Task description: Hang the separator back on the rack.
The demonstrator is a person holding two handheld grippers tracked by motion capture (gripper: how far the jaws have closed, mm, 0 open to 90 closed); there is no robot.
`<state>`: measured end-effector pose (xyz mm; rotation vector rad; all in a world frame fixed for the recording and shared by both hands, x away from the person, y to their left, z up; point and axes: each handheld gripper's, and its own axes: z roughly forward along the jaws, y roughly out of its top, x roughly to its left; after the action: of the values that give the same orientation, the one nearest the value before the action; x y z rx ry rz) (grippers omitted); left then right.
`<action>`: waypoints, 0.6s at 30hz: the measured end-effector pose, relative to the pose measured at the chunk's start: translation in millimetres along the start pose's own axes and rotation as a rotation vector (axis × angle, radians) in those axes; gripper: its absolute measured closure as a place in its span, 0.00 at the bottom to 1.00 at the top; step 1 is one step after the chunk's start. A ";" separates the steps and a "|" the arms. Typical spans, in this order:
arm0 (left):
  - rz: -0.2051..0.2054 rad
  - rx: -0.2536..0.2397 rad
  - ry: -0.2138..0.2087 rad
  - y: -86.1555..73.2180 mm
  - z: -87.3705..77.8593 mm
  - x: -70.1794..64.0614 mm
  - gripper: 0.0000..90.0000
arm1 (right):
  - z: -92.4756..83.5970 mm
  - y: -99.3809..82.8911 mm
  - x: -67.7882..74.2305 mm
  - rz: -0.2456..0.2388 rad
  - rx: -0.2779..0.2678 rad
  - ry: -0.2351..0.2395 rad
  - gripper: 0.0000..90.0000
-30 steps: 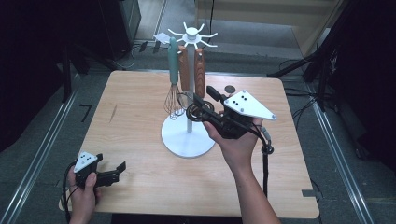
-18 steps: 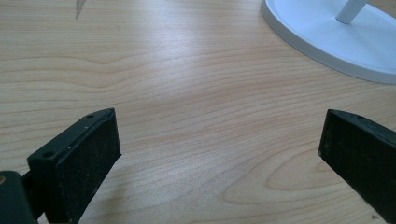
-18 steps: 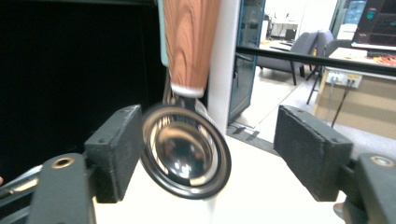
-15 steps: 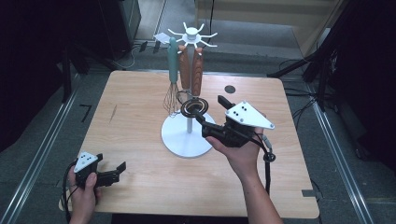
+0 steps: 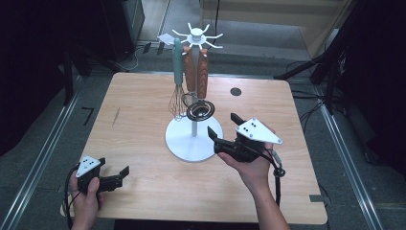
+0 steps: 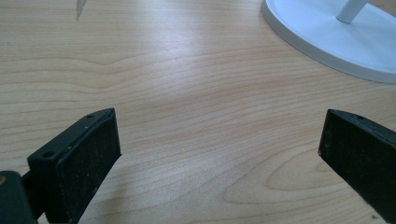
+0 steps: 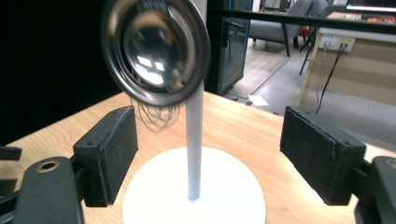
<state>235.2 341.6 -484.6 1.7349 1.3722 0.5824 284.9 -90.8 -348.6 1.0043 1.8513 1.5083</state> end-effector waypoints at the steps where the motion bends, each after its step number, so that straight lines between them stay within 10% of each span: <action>1: 0.000 0.000 0.000 0.0 0.0 -0.1 0.00 | -0.6 -3.4 -1.3 0.005 0.004 0.000 0.22; 18: 0.005 -0.001 0.004 -0.1 -0.1 -0.4 0.00 | -7.5 -57.7 -18.7 0.042 0.085 -0.030 0.22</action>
<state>234.9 341.3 -484.6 1.7379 1.3706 0.5890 277.7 -115.7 -403.9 1.1057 1.8984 1.4408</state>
